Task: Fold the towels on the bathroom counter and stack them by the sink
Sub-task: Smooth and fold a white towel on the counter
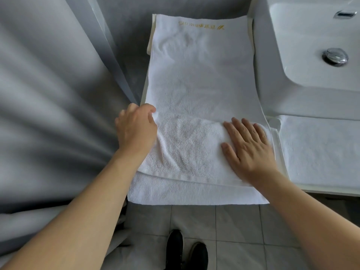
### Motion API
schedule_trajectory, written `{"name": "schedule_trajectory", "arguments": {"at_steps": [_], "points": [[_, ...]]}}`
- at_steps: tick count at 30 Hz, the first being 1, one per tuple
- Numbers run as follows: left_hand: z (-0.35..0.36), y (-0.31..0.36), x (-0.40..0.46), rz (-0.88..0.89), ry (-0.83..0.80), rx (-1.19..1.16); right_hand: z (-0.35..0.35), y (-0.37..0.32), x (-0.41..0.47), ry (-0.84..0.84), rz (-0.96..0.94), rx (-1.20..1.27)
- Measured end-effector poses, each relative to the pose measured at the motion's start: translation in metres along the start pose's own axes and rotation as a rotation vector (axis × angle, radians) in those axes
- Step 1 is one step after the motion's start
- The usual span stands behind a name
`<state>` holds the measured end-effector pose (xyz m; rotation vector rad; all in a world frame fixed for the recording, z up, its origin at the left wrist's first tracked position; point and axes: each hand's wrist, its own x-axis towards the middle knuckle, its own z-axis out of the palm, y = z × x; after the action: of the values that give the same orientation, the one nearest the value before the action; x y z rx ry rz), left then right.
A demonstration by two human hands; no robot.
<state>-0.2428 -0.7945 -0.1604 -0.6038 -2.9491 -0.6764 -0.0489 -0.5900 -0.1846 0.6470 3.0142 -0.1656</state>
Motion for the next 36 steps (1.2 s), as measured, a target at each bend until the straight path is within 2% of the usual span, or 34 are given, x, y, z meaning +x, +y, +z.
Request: {"name": "schedule_trajectory", "arguments": {"at_steps": [2,5,6,8,9,10,11,12,13,14,18,20,22,25,28,31,36], "points": [[-0.002,-0.010,0.002,-0.065,-0.021,-0.092,0.000,0.001,0.001,-0.010,-0.003,0.003],[-0.007,-0.028,0.001,-0.101,-0.145,0.080,0.003,0.004,0.004,-0.023,-0.022,0.013],[-0.010,-0.029,-0.001,-0.076,-0.129,0.144,0.003,0.005,0.003,-0.026,-0.027,0.008],[-0.017,-0.019,-0.012,0.116,-0.004,0.137,0.004,0.005,0.004,-0.038,-0.028,-0.004],[-0.020,-0.013,-0.022,0.249,-0.010,0.083,0.004,0.005,0.004,-0.053,-0.029,-0.005],[-0.023,-0.005,-0.033,0.360,-0.140,0.044,0.003,0.005,0.005,-0.081,-0.028,-0.004],[-0.025,0.002,-0.045,0.425,-0.347,0.062,0.002,0.005,0.007,-0.119,-0.025,-0.003],[-0.025,0.006,-0.057,0.455,-0.536,0.156,0.000,0.005,0.008,-0.160,-0.027,-0.002],[-0.023,0.008,-0.065,0.476,-0.634,0.265,-0.003,0.006,0.008,-0.197,-0.040,0.002],[-0.022,0.009,-0.072,0.489,-0.652,0.341,-0.007,0.006,0.007,-0.213,-0.075,0.020],[-0.020,0.022,-0.077,0.543,-0.448,0.464,-0.031,-0.005,-0.015,-0.192,-0.337,0.245],[-0.022,0.025,-0.067,0.515,-0.406,0.372,-0.037,-0.010,-0.022,-0.223,-0.416,0.171],[-0.029,0.028,-0.048,0.400,-0.411,0.250,-0.040,-0.010,-0.018,-0.223,-0.434,0.086],[-0.043,0.034,-0.005,0.251,-0.370,0.223,-0.054,-0.001,0.004,-0.185,-0.330,0.117],[-0.051,0.039,0.025,0.176,-0.219,0.241,-0.079,0.016,0.040,-0.258,-0.143,0.016],[-0.049,0.046,0.047,0.063,-0.108,0.101,-0.101,0.034,0.080,-0.284,-0.067,-0.063],[-0.021,0.049,0.087,-0.120,-0.047,-0.155,-0.128,0.038,0.146,-0.103,-0.015,-0.183]]}}
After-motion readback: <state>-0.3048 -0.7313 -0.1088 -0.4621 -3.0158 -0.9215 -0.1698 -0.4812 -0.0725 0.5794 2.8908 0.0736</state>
